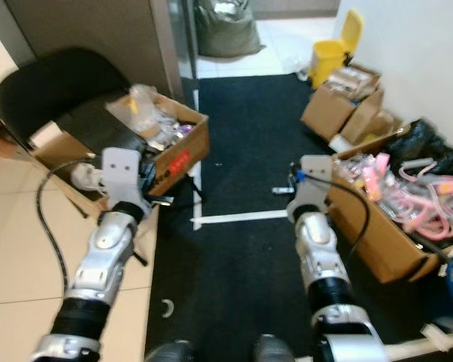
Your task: Picking trash to rubbish bin
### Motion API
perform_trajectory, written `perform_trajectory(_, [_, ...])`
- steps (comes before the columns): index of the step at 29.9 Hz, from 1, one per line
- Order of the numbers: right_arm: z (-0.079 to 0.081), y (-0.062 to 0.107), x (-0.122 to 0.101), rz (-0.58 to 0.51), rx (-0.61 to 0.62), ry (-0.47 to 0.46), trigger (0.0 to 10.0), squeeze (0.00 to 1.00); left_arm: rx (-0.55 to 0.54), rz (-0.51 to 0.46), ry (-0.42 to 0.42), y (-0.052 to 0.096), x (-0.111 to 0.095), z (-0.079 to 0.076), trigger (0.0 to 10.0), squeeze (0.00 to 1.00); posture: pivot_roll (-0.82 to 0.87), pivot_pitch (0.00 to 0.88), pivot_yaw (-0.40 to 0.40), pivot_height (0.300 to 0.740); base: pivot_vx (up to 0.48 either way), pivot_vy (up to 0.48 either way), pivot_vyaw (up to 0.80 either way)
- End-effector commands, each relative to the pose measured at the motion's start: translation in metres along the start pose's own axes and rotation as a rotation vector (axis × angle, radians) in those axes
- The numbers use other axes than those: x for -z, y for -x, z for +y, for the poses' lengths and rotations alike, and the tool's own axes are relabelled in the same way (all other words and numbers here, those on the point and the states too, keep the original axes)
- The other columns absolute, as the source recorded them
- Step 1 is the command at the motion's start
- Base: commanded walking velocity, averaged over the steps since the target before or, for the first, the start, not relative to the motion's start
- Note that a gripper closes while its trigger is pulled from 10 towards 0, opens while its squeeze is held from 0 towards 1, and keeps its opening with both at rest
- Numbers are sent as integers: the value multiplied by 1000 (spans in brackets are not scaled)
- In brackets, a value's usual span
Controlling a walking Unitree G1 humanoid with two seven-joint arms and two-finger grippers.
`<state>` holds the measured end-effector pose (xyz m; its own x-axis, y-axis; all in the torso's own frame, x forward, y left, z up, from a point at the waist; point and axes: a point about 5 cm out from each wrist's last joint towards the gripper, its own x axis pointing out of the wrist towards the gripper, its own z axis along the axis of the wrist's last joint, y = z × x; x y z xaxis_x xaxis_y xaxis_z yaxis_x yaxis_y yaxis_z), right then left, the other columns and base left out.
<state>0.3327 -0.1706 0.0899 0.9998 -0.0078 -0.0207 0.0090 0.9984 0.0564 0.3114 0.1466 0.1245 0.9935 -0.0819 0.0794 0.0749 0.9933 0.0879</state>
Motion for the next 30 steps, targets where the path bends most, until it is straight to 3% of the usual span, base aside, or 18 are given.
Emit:
perform_trajectory(1, [4, 1, 4, 14, -7, -7, 10000, 0, -12, 9, -4, 2, 3, 2, 10000, 0, 34, 39, -23, 740, 262, 0, 0])
perform_trajectory(30, [9, -2, 1, 8, -63, 9, 10000, 0, -29, 23, 2, 7, 7, 3, 10000, 0, 23, 64, -34, 740, 267, 0, 0])
